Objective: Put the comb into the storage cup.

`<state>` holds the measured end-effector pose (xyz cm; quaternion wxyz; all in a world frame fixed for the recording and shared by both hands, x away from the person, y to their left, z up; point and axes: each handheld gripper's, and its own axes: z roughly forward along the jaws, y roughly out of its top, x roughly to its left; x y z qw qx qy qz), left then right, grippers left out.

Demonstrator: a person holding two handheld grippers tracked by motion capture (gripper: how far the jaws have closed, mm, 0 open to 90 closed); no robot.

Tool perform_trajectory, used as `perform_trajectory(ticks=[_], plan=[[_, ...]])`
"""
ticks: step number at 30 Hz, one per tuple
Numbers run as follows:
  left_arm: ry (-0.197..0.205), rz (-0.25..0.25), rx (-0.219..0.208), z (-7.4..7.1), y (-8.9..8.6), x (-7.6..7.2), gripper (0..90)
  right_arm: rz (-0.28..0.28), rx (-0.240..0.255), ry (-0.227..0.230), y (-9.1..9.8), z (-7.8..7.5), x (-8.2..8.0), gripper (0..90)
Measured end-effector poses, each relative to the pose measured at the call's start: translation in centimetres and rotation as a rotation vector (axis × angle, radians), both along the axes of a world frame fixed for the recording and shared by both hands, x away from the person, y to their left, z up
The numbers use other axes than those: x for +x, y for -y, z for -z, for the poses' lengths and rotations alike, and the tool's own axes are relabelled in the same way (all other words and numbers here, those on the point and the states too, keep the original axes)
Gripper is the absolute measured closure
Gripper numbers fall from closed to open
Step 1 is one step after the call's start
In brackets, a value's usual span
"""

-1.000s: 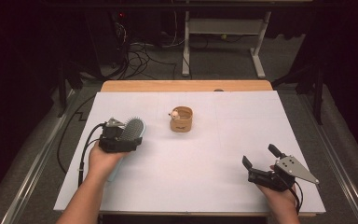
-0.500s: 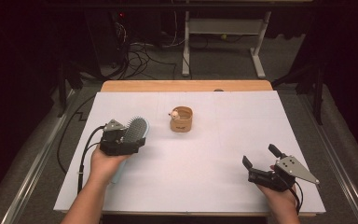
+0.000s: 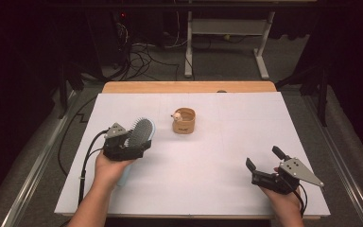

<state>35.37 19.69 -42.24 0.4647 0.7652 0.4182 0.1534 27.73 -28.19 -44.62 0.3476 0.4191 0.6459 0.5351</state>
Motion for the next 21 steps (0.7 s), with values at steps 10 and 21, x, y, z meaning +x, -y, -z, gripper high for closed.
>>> perform_trajectory(ticks=[10, 21], plan=[[0.056, 0.019, -0.016, -0.2, 0.6, -0.7, 20.9, -0.003, -0.002, 0.0, 0.0, 0.0, -0.1, 0.5], [0.116, 0.044, -0.034, -0.2, 1.3, -1.8, 21.0, -0.001, -0.007, 0.003, -0.1, 0.0, -0.1, 0.5]])
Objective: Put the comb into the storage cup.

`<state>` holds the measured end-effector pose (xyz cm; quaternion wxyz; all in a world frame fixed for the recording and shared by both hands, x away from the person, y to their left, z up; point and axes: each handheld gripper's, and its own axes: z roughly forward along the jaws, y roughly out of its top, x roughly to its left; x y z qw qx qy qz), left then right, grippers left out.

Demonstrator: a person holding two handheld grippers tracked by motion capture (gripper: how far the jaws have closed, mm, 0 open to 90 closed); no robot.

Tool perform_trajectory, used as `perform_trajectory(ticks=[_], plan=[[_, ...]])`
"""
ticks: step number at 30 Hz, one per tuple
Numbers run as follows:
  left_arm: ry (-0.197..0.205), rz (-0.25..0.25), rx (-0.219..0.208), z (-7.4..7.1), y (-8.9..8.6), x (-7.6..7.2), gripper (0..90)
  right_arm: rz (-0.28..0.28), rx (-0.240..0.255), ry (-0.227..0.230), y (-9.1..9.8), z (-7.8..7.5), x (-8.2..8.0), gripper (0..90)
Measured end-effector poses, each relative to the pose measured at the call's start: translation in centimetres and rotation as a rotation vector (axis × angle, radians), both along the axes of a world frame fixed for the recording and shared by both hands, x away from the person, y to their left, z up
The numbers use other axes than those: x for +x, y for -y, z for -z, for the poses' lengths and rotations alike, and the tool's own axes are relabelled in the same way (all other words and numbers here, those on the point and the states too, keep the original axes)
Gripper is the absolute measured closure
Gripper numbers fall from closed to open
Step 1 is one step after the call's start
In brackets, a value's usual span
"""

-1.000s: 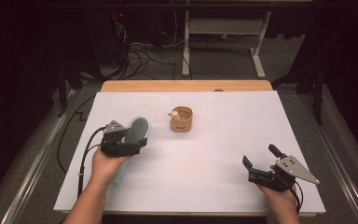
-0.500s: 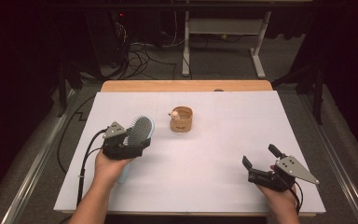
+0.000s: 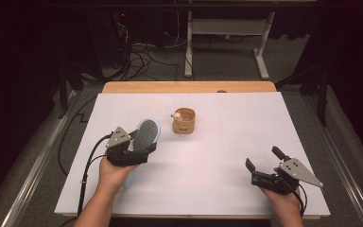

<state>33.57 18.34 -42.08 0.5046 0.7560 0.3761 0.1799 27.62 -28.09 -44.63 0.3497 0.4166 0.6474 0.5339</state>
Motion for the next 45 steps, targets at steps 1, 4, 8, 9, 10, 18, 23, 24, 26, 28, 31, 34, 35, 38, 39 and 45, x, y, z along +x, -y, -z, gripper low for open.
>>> perform_trajectory(ticks=[1, 4, 8, 9, 10, 18, 23, 24, 26, 28, 31, 34, 35, 38, 39, 45], plan=[[0.002, 0.0, 0.001, 0.1, 0.0, 0.0, 21.0, 0.001, 0.0, 0.0, 0.0, 0.0, 0.0, 0.5], [0.003, 0.001, -0.003, 0.3, 0.1, -0.1, 21.0, 0.0, 0.0, 0.0, 0.0, 0.0, 0.0, 0.5], [0.008, 0.012, -0.008, 0.3, 0.1, -0.4, 20.9, -0.003, -0.001, 0.003, -0.1, -0.1, 0.0, 0.5], [0.01, 0.014, -0.014, 0.2, 0.2, -0.5, 20.9, -0.003, -0.002, 0.003, -0.1, -0.1, -0.1, 0.5], [0.012, 0.017, -0.015, 0.2, 0.2, -0.6, 20.9, -0.003, 0.0, 0.007, -0.1, -0.1, 0.0, 0.5], [0.068, 0.027, -0.033, 0.0, 0.3, -1.5, 20.9, -0.002, 0.003, 0.007, 0.0, -0.2, -0.1, 0.5], [0.083, 0.039, -0.055, 0.0, 0.4, -1.8, 21.0, -0.003, 0.004, 0.006, 0.0, -0.1, -0.1, 0.5], [0.087, 0.039, -0.061, 0.0, 0.4, -1.9, 20.9, -0.003, 0.006, 0.005, 0.0, -0.1, -0.1, 0.5], [0.1, 0.044, -0.076, -0.1, 0.4, -2.0, 21.0, -0.004, 0.004, 0.005, -0.1, -0.1, -0.1, 0.6], [0.108, 0.045, -0.084, -0.3, 0.4, -2.2, 20.9, -0.006, 0.003, 0.005, -0.1, -0.1, -0.1, 0.5], [0.125, 0.046, -0.099, -0.4, 0.5, -2.4, 20.9, -0.007, 0.002, 0.005, -0.1, -0.1, 0.0, 0.5], [0.134, 0.053, -0.115, -0.5, 0.5, -2.6, 20.9, -0.007, 0.002, 0.004, -0.1, -0.1, 0.0, 0.5], [0.137, 0.055, -0.118, -0.5, 0.6, -2.6, 20.9, -0.008, 0.001, 0.005, -0.1, -0.1, 0.0, 0.5], [0.142, 0.064, -0.118, -0.6, 0.8, -2.7, 20.9, -0.009, -0.001, 0.004, -0.2, -0.1, -0.1, 0.6], [0.142, 0.07, -0.119, -0.6, 0.8, -2.7, 20.9, -0.01, -0.002, 0.004, -0.2, -0.1, -0.1, 0.5], [0.151, 0.081, -0.114, -0.7, 1.2, -2.9, 20.9, -0.012, -0.001, 0.007, -0.2, -0.1, -0.1, 0.5]])
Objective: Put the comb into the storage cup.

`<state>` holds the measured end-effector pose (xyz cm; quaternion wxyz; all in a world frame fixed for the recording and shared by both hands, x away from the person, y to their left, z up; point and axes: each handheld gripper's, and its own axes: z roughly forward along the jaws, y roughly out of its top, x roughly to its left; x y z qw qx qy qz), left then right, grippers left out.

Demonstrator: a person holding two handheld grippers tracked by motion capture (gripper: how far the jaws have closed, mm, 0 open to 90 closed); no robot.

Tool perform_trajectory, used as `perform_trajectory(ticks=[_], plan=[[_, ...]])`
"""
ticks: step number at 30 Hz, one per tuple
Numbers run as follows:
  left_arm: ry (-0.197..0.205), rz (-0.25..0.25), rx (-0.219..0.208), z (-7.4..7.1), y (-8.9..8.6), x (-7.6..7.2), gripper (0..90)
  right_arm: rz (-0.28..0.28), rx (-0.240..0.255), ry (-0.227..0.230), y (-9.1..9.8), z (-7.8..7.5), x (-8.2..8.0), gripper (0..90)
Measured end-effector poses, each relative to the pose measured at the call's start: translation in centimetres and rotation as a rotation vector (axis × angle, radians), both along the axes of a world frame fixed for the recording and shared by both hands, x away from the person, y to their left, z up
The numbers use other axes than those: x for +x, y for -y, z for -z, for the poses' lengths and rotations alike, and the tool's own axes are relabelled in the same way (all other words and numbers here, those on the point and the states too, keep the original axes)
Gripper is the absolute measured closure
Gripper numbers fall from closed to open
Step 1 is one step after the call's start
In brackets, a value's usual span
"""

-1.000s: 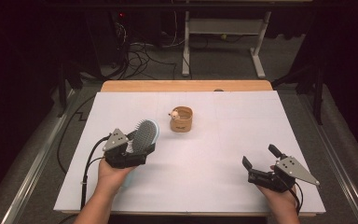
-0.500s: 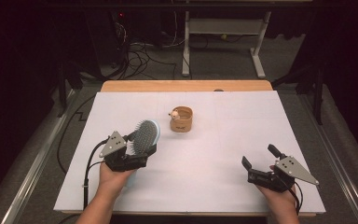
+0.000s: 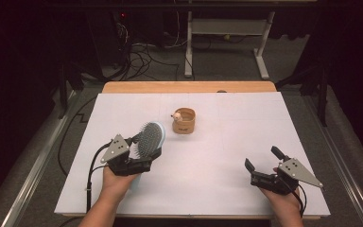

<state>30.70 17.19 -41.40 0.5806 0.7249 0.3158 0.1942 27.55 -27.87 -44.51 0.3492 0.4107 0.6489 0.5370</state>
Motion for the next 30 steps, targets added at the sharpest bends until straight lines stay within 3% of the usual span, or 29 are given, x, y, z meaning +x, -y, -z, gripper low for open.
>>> perform_trajectory(ticks=[13, 30], plan=[[0.013, 0.035, 0.035, -0.4, 2.1, 0.4, 20.9, -0.001, -0.006, -0.001, -0.2, 0.0, 0.0, 0.5], [0.051, 0.094, 0.017, -1.8, 5.2, 1.3, 20.9, -0.004, -0.014, -0.008, -0.3, 0.1, 0.1, 0.5]])
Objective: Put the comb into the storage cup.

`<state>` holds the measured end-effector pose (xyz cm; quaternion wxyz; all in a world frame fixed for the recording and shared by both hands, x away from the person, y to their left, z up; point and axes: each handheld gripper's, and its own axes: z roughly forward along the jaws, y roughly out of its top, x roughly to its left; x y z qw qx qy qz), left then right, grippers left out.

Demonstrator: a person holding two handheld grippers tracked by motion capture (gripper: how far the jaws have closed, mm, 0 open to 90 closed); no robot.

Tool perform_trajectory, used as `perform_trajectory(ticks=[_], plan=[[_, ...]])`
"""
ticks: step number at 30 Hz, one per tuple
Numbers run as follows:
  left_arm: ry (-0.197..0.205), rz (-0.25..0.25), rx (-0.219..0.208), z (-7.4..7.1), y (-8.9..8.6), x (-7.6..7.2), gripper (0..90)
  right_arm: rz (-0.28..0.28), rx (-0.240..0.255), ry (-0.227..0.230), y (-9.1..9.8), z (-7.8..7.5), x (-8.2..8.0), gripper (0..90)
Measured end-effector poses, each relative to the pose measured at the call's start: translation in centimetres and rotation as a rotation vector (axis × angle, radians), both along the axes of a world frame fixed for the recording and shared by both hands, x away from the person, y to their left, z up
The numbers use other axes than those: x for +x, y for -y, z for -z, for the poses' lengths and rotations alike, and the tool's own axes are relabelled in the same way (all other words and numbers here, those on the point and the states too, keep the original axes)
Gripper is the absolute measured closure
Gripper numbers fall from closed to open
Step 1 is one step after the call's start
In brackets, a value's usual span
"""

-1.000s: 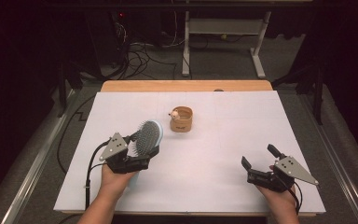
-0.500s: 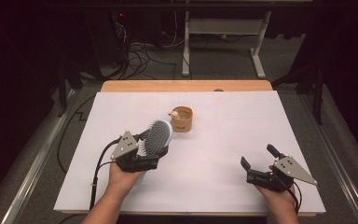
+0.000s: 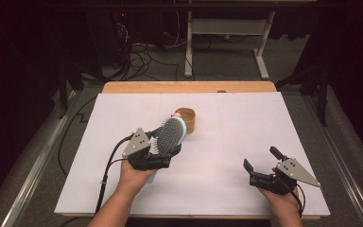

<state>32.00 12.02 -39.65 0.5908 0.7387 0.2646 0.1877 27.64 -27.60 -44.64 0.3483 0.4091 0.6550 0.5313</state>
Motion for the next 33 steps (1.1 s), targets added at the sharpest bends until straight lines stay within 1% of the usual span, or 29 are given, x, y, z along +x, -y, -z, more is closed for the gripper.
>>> perform_trajectory(ticks=[5, 9, 11, 17, 20, 27, 31, 33], plan=[[0.014, 0.022, 0.008, 0.0, 1.1, 0.1, 20.9, -0.001, 0.0, -0.002, 0.0, 0.0, 0.0, 0.5], [0.013, 0.028, 0.021, 0.3, 1.2, 0.1, 20.9, -0.003, 0.002, -0.003, -0.1, 0.0, 0.0, 0.5], [0.009, 0.031, 0.016, 0.5, 1.2, 0.0, 20.9, -0.006, -0.002, -0.002, -0.2, 0.0, 0.1, 0.5], [0.004, 0.031, 0.03, 1.0, 1.2, 0.0, 20.9, -0.025, -0.004, -0.002, -1.2, -0.3, 0.6, 0.4], [0.006, 0.03, 0.031, 1.1, 1.2, 0.0, 20.9, -0.035, 0.003, 0.002, -1.8, -0.9, 1.1, 0.4], [0.015, 0.026, 0.031, 1.0, 1.0, 0.0, 20.9, -0.05, -0.012, 0.005, -3.1, -2.4, 2.5, 0.3], [0.014, 0.024, 0.03, 1.0, 0.9, -0.1, 20.9, -0.061, -0.008, 0.004, -3.9, -2.9, 3.5, 0.4], [0.015, 0.022, 0.029, 1.0, 0.8, 0.0, 20.9, -0.066, -0.015, 0.008, -4.4, -3.1, 3.9, 0.4]])
